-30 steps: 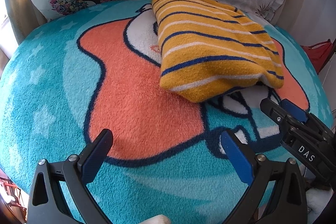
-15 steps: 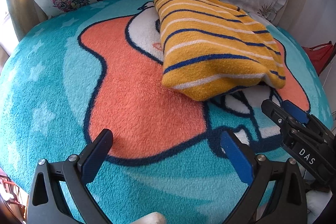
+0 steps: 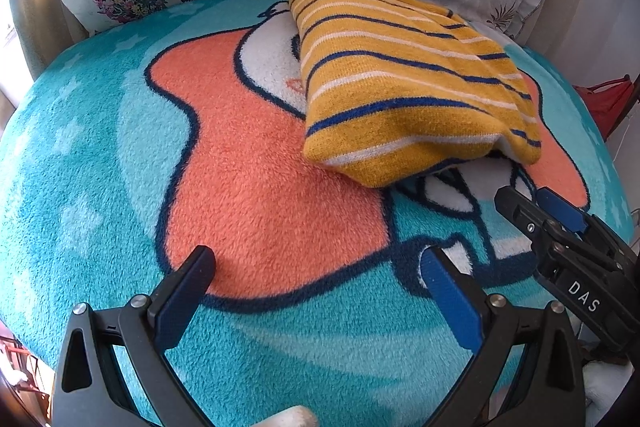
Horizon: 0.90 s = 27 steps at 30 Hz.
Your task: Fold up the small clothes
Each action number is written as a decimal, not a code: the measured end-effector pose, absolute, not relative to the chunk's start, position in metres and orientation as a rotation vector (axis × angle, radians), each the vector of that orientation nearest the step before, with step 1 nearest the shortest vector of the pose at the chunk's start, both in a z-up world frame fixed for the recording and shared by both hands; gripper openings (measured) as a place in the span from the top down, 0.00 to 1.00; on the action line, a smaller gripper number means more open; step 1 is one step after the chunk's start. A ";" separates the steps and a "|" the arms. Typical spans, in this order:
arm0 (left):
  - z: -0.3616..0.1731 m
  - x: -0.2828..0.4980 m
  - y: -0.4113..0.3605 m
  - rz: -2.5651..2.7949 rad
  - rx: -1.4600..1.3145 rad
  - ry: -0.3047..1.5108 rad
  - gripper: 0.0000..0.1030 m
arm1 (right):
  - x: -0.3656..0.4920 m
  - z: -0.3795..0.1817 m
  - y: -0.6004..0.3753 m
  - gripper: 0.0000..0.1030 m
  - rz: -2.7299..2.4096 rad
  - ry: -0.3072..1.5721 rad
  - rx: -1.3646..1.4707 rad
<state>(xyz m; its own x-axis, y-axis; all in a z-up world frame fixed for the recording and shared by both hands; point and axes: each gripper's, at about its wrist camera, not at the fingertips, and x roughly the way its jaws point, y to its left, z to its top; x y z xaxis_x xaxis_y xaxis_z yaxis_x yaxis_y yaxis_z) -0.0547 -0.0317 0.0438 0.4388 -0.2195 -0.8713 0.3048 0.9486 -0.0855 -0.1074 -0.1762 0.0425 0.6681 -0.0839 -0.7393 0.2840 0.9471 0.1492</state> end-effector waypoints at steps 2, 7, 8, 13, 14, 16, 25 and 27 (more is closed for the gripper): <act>0.044 -0.055 -0.032 -0.325 0.089 1.068 0.01 | -0.108 0.042 -0.176 0.25 -0.210 0.815 0.263; 0.044 -0.056 -0.033 -0.325 0.090 1.069 0.01 | -0.108 0.042 -0.176 0.25 -0.210 0.815 0.263; 0.044 -0.056 -0.033 -0.325 0.090 1.068 0.01 | -0.107 0.043 -0.176 0.25 -0.210 0.815 0.264; 0.044 -0.055 -0.033 -0.326 0.090 1.071 0.01 | -0.108 0.043 -0.176 0.25 -0.209 0.815 0.264; 0.043 -0.056 -0.033 -0.327 0.091 1.070 0.01 | -0.108 0.043 -0.176 0.25 -0.209 0.815 0.263; 0.043 -0.056 -0.034 -0.327 0.091 1.071 0.01 | -0.109 0.043 -0.176 0.25 -0.210 0.816 0.262; 0.042 -0.055 -0.034 -0.334 0.096 1.077 0.01 | -0.109 0.042 -0.175 0.25 -0.211 0.816 0.261; 0.042 -0.055 -0.034 -0.335 0.096 1.077 0.01 | -0.109 0.042 -0.175 0.25 -0.211 0.816 0.261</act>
